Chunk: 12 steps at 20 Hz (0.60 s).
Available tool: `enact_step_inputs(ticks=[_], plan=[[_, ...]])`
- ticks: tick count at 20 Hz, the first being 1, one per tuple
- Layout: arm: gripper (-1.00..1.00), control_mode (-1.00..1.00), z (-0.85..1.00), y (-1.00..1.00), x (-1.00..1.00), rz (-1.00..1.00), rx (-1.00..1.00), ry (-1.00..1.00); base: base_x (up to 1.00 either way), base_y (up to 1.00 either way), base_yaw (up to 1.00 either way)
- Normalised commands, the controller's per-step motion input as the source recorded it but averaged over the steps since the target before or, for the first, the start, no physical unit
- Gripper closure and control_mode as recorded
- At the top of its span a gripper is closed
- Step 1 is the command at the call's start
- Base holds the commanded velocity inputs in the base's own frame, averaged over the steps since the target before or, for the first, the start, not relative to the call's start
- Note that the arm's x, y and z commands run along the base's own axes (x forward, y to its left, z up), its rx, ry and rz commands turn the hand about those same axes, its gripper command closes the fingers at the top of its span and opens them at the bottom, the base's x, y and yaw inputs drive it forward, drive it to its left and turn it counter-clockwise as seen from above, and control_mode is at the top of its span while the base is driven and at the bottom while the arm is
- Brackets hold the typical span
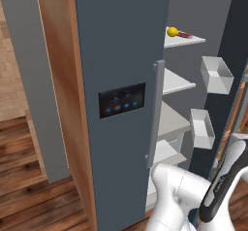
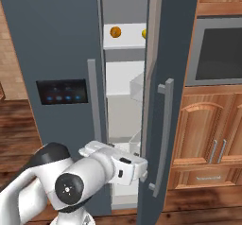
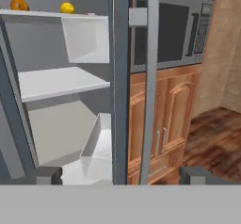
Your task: Open the fridge, remove the orange, lemon, and steak, and place them on any counter.
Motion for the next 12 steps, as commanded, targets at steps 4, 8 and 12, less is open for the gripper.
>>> enact_step_inputs(ticks=[4, 8, 12], plan=[[-1.0, -1.0, 0.23, 1.0, 0.5, -0.04, -0.07, 0.0, 0.0, 0.0, 0.0], [-1.0, -1.0, 0.05, 0.81, 0.85, -0.07, -0.05, 0.0, 0.0, 0.0, 0.0], [-1.0, -1.0, 0.0, 0.54, 0.92, -0.1, -0.02, 0.0, 0.0, 0.0, 0.0]])
